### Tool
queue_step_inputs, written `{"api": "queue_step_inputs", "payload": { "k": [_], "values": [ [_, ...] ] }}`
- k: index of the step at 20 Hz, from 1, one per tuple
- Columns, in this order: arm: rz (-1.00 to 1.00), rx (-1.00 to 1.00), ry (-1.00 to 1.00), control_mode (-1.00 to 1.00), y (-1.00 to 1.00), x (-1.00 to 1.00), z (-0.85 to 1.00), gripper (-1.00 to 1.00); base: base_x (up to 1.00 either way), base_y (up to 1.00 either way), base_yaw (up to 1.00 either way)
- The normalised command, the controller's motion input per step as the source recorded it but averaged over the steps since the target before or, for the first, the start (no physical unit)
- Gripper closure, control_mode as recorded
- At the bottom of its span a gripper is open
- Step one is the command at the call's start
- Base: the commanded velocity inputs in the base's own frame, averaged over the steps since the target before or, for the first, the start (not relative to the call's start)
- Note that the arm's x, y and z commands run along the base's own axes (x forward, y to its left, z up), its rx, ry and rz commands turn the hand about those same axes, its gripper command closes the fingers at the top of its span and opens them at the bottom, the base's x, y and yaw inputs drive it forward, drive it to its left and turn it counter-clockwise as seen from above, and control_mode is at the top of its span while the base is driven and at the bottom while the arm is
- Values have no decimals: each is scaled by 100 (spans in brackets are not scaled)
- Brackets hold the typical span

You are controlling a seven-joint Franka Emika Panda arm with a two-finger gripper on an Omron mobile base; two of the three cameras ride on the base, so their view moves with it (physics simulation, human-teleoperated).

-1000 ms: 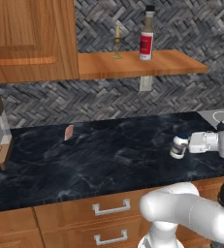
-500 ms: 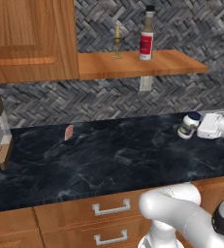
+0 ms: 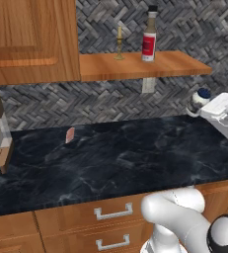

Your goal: Pick the mayonnaise and syrup bottle from the counter and place them in the cabinet.

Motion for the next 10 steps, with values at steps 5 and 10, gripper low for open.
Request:
{"api": "queue_step_inputs", "payload": {
  "k": [5, 10],
  "values": [
    [-21, -9, -4, -100, -28, -3, 91, 100, 0, 0, 0],
    [-16, -10, 3, -100, -40, -31, 73, 100, 0, 0, 0]
  ]
}}
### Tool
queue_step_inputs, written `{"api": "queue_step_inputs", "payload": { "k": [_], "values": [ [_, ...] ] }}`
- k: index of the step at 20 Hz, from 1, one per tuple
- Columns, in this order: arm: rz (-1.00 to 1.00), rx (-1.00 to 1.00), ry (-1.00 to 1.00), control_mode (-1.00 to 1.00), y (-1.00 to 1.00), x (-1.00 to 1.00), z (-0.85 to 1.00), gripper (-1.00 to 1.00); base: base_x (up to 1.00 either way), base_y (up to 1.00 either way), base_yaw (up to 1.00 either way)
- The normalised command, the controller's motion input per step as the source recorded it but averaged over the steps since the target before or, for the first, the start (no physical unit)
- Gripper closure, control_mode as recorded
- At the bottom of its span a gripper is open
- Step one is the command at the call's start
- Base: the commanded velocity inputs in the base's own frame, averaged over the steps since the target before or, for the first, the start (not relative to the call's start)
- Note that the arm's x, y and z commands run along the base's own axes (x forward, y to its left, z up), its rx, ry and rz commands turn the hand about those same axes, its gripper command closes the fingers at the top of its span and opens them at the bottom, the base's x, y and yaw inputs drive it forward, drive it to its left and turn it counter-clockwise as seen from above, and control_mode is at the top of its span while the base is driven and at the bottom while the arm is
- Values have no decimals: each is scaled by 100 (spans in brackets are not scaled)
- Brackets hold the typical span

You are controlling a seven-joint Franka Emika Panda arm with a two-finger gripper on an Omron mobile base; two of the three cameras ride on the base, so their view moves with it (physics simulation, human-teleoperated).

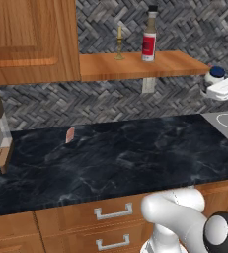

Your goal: Pick the mayonnaise and syrup bottle from the counter and place them in the cabinet.

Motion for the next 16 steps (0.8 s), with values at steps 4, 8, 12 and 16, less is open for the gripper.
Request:
{"api": "queue_step_inputs", "payload": {
  "k": [4, 8, 12, 16],
  "values": [
    [-11, -9, 7, -100, -20, -9, 73, 100, 0, 0, 0],
    [-2, -3, 16, -100, -7, 8, 49, 100, 0, 0, 0],
    [-1, 0, 4, -100, 1, 8, 2, 100, 0, 0, 0],
    [-2, 12, 11, -100, -9, 20, 38, 100, 0, 0, 0]
  ]
}}
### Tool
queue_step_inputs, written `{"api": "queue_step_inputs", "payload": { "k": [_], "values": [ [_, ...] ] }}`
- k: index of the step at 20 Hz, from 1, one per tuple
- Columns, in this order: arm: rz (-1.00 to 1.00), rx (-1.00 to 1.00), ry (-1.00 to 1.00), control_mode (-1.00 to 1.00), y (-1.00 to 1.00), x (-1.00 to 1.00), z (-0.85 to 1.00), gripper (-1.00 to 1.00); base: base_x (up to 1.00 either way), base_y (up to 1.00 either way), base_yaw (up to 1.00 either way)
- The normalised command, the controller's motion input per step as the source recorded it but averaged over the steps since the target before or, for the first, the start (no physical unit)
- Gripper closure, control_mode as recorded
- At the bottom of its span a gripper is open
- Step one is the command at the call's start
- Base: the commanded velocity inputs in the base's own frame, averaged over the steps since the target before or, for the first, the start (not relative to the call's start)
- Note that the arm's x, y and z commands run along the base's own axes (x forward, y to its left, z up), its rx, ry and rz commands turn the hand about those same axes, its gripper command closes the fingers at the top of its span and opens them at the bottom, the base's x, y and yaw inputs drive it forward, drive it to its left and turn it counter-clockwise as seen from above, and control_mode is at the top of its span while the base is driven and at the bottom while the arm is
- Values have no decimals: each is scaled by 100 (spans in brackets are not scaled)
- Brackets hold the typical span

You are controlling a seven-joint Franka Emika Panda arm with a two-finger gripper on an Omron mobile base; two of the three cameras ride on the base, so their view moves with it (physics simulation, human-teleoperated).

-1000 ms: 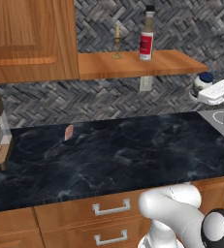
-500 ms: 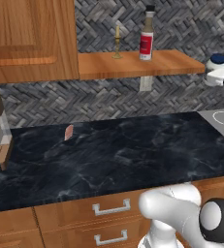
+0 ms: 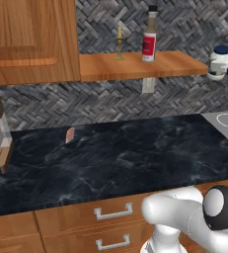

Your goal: Pick the mayonnaise and syrup bottle from the counter and place them in the cabinet.

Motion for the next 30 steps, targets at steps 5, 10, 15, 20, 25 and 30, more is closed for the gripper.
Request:
{"api": "queue_step_inputs", "payload": {
  "k": [5, 10, 15, 20, 25, 30],
  "values": [
    [-4, 12, 10, -100, 0, 28, 37, 100, 0, 0, 0],
    [-5, 9, 3, -100, -2, 23, 25, 100, 0, 0, 0],
    [-4, 3, 4, -100, 3, 42, -7, 100, 0, 0, 0],
    [-2, 7, 1, -100, 0, 35, -14, 100, 0, 0, 0],
    [-1, 9, 0, -100, 0, 31, -27, 100, 0, 0, 0],
    [-4, 7, -1, -100, 10, 53, -1, 100, 0, 0, 0]
  ]
}}
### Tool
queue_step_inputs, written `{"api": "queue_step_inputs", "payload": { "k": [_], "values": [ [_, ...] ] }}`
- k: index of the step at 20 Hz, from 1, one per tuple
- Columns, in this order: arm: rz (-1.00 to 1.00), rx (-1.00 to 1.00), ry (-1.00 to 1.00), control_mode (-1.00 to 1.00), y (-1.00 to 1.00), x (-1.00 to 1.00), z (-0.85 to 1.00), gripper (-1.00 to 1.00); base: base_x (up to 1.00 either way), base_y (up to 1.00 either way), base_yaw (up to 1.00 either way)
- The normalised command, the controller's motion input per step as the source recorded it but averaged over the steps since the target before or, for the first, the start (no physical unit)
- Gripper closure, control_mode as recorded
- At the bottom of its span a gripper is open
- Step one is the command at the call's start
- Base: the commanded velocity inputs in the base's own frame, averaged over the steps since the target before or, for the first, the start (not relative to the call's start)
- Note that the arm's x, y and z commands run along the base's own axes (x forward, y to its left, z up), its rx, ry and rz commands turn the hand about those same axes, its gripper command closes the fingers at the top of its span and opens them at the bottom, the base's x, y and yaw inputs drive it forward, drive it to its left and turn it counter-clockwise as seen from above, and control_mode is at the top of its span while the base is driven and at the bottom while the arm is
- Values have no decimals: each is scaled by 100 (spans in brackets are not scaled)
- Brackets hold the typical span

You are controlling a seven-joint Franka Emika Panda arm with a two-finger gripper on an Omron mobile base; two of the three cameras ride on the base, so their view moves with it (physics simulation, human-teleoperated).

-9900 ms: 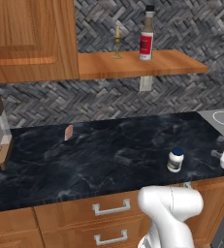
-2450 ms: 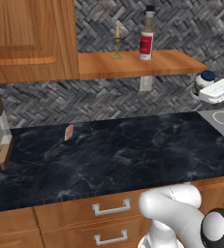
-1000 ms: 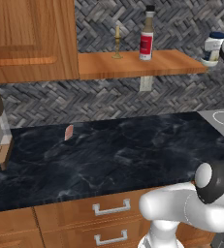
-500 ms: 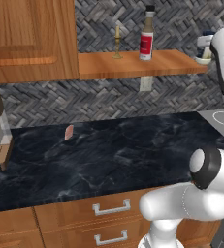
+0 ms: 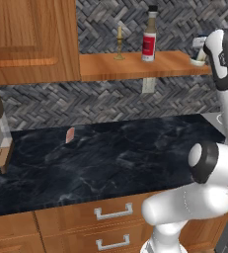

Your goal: Pick the mayonnaise and syrup bottle from the counter and place them in the cabinet.

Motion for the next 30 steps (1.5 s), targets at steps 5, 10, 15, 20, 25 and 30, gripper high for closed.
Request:
{"api": "queue_step_inputs", "payload": {
  "k": [5, 10, 15, 20, 25, 30],
  "values": [
    [-5, 4, 0, -100, 19, 61, -1, 100, 0, 0, 0],
    [-4, 0, 0, -100, 14, 47, -8, 100, 0, 0, 0],
    [0, 0, 0, -100, 0, 18, -16, 100, 0, 0, 0],
    [0, 0, 0, -100, 0, 13, -17, 100, 0, 0, 0],
    [0, 0, -1, -100, 0, 9, -16, 100, 0, 0, 0],
    [0, -2, -7, -100, 8, 10, -16, 100, 0, 0, 0]
  ]
}}
